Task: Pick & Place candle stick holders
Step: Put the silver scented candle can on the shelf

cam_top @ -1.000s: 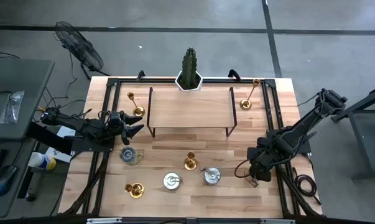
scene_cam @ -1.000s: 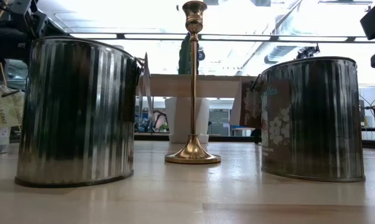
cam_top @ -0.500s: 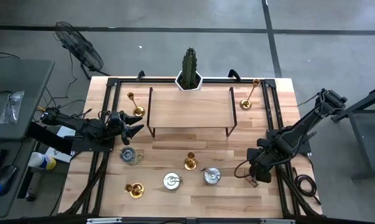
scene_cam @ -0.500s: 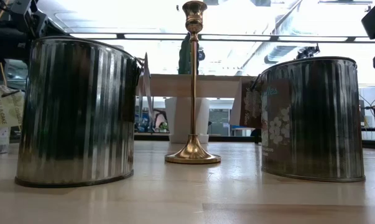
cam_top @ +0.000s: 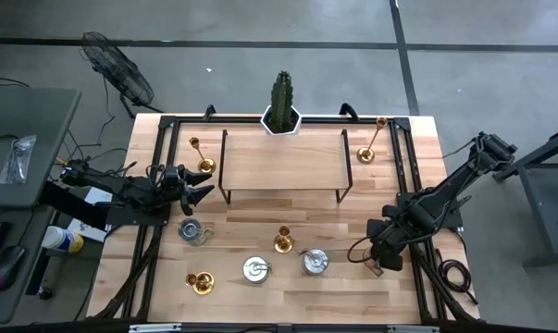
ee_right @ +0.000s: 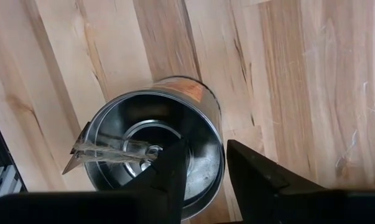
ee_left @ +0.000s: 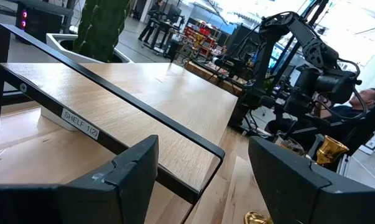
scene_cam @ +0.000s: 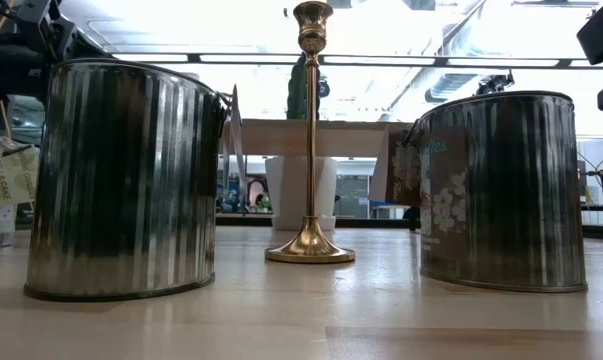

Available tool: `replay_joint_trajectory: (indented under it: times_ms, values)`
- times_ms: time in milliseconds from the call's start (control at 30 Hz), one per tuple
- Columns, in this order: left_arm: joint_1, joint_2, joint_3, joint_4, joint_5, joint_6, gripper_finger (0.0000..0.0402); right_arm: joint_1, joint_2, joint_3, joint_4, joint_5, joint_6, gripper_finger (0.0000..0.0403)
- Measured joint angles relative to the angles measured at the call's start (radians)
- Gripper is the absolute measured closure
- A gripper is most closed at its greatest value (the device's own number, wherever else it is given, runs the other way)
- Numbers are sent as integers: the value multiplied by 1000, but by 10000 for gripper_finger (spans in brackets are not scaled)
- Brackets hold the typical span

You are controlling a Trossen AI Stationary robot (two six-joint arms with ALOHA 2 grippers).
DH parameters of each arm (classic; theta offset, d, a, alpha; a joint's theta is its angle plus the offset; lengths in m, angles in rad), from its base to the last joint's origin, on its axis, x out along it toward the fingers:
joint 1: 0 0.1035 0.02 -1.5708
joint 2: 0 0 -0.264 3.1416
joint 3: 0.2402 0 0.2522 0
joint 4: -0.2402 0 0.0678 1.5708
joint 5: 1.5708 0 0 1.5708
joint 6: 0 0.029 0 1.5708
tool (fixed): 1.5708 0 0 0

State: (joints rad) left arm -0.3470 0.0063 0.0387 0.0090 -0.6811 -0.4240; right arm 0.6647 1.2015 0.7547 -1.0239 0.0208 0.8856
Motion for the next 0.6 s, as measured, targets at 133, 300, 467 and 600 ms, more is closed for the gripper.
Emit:
replay_joint_trajectory:
  times_ms: [133,300,467,600]
  values:
    - [0,0,0,0,0,0,156,0,0,0,1,0,0,310]
    - [0,0,0,0,0,0,156,0,0,0,1,0,0,320]
    - [0,0,0,0,0,0,156,0,0,0,1,0,0,323]
    - [0,0,0,0,0,0,156,0,0,0,1,0,0,324]
